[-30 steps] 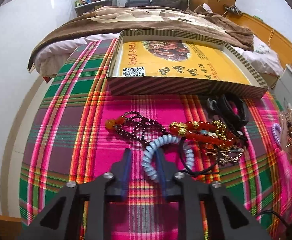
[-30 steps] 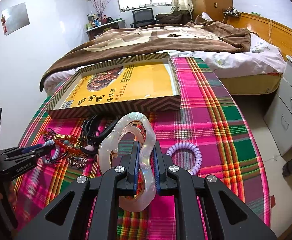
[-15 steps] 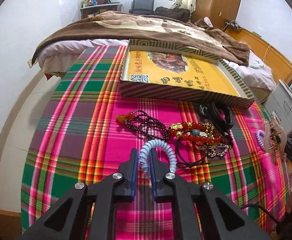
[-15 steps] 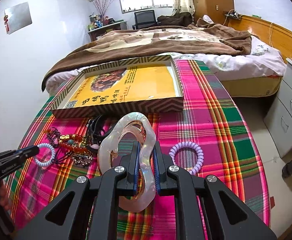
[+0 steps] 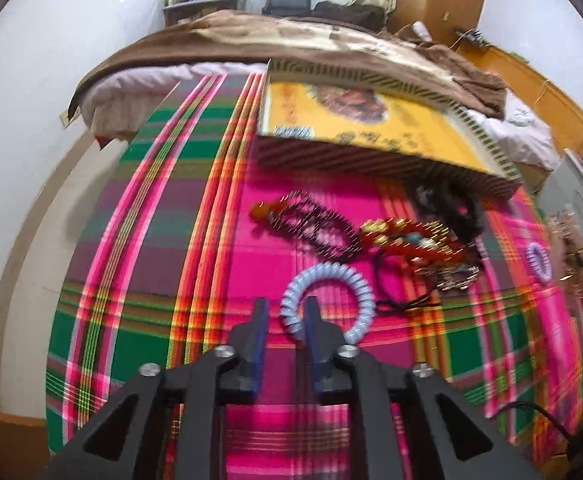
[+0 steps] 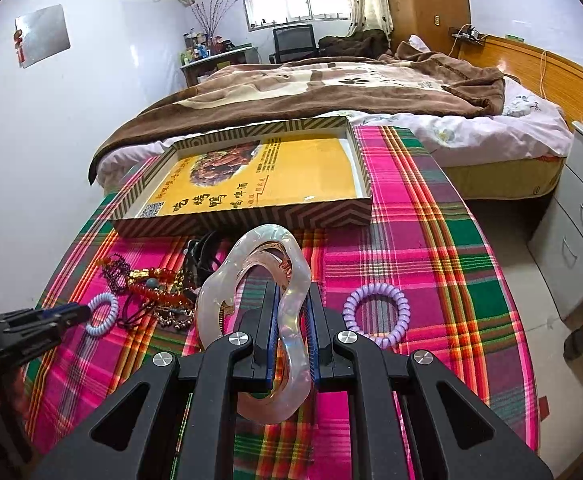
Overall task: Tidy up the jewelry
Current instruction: 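Grasp the light blue coiled bracelet with the left gripper while the right holds the clip, then carry the blue bracelet and clear clip over the yellow box tray with both grippers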
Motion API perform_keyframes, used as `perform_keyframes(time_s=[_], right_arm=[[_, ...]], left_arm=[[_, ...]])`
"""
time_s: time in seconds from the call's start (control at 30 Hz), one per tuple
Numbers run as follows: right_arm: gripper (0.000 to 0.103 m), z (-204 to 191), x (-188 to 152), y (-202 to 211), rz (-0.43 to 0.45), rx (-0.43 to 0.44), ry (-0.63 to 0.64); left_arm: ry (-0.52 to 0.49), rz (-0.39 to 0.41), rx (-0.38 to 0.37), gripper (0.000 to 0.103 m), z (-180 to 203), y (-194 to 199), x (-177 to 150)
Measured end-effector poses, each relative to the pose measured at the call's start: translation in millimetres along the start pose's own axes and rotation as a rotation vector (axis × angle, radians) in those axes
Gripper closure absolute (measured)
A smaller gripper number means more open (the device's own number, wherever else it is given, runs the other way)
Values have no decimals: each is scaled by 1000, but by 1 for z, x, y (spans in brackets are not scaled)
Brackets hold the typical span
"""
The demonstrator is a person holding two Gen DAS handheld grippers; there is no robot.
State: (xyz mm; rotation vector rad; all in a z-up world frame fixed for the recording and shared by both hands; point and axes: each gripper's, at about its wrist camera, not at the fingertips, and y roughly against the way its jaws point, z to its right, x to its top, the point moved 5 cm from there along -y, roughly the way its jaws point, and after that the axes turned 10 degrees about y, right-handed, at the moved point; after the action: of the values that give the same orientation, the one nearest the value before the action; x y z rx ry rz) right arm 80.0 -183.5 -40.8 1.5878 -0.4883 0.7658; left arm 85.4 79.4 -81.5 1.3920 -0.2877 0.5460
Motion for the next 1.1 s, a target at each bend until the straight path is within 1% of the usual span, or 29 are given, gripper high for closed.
perform_keyframes(time_s=[0.07, 0.1, 0.13, 0.17, 0.3, 0.33, 0.4, 0.43, 0.47, 0.57, 0.73, 0.93, 1.1], right_arm=[[91, 0, 1, 0, 0, -1, 1], [91, 0, 1, 0, 0, -1, -1], [91, 0, 1, 0, 1, 0, -2], [91, 0, 1, -1, 1, 1, -1], [91, -1, 1, -1, -1, 2, 0], [91, -1, 1, -1, 0, 1, 0], [91, -2, 1, -2, -2, 1, -3], [91, -2, 1, -2, -2, 2, -2], [91, -1, 1, -2, -3, 2, -2], [91, -1, 1, -2, -3, 3, 0], [91, 0, 3, -2, -2, -1, 3], [91, -2, 9, 2, 14, -2, 15], [91, -2, 21, 8, 39, -8, 27]], left_arm=[[-23, 9, 4, 62, 3, -1, -1], [-45, 14, 28, 58, 5, -2, 0], [-49, 10, 32, 52, 6, -4, 0], [-50, 4, 30, 49, 6, -7, 0], [-75, 16, 51, 48, 11, -10, 1], [-77, 21, 50, 49, 11, -10, 1], [-94, 29, 39, 60, 14, -10, 2], [-94, 33, 44, 80, 14, -10, 2], [-94, 33, 49, 93, 14, -10, 3], [-106, 39, 52, 94, 14, -9, 3], [-91, 51, 32, 94, 13, -3, 3], [-92, 101, -1, 94, 18, 19, 13], [-91, 124, -34, 94, 23, 31, 25]])
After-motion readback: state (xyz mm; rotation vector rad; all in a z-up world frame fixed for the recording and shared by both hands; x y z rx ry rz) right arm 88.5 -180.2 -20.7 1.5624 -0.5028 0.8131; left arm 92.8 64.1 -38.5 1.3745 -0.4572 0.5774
